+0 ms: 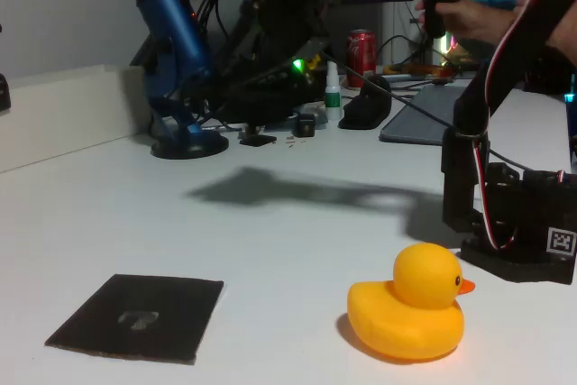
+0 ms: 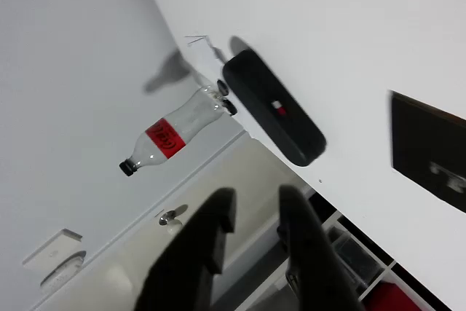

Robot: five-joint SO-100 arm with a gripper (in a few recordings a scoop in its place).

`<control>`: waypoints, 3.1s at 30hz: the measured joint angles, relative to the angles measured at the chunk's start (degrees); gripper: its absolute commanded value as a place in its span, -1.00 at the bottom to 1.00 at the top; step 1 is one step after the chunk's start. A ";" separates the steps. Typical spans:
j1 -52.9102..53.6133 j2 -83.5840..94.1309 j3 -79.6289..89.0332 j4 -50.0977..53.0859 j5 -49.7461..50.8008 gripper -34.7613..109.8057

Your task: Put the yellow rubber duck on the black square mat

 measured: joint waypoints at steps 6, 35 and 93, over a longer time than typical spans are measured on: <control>0.18 -10.37 -8.44 0.00 0.00 -0.43; 0.00 -15.21 -10.28 0.00 0.00 -0.43; -66.80 -4.39 -3.69 49.39 -0.09 -0.43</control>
